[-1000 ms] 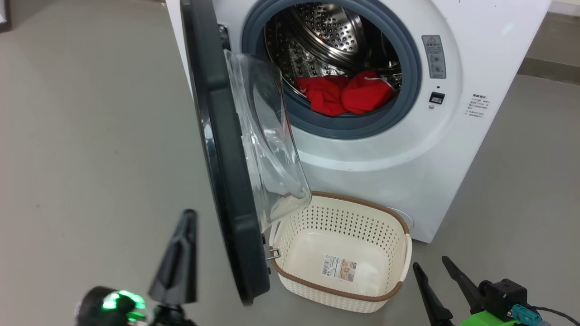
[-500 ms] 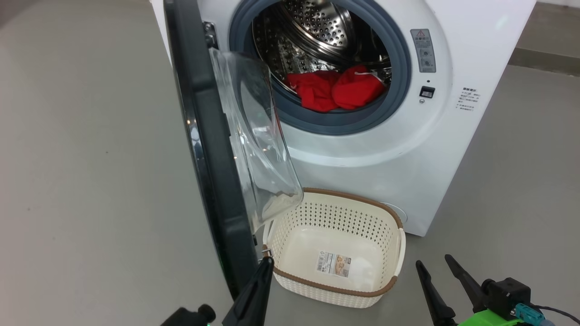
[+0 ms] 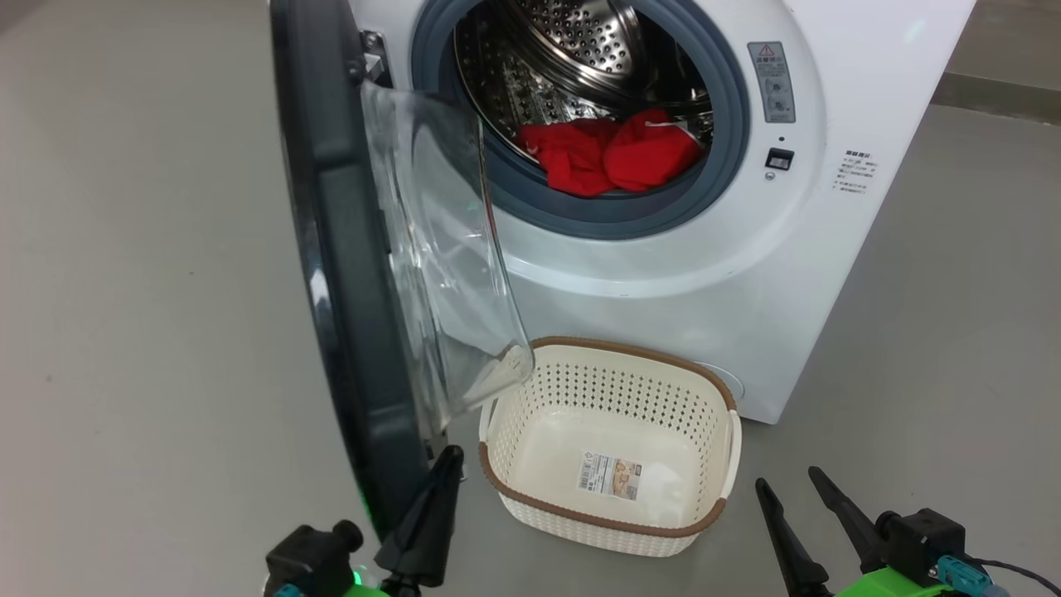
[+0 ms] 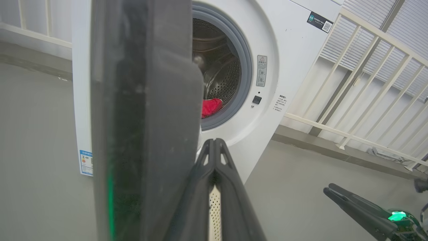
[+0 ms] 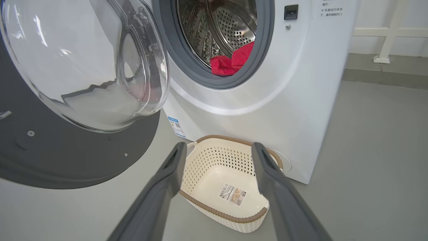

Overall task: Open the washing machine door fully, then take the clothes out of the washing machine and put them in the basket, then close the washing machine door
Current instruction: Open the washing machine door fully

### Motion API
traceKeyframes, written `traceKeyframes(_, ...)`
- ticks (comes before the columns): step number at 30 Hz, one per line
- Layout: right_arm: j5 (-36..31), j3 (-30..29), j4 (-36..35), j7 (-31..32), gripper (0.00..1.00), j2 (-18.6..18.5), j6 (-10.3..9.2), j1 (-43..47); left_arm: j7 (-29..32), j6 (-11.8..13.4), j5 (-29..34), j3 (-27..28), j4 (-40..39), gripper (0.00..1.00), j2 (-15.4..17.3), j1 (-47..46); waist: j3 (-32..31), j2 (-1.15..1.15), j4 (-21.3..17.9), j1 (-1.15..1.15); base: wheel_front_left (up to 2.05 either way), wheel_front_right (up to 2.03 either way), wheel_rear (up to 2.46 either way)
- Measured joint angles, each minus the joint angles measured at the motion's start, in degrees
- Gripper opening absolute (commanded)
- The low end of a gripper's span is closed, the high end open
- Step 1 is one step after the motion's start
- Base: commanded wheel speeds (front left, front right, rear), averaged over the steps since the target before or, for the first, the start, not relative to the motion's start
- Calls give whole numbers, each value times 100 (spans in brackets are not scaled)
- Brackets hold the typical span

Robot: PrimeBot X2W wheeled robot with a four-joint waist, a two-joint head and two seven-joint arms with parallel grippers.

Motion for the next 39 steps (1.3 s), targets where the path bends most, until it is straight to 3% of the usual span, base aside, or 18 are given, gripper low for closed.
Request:
traceKeyframes(19,9,143,11,0,100,11,1,-19,1,-344,869,2253,311,0,181,137,96,0,205,0,0,0,0)
traceKeyframes(39,-1,112,3,0,100,-181,1,-458,-1,-431,1288,4210,1378,0,818,-1341,708,0,16,0,0,0,0)
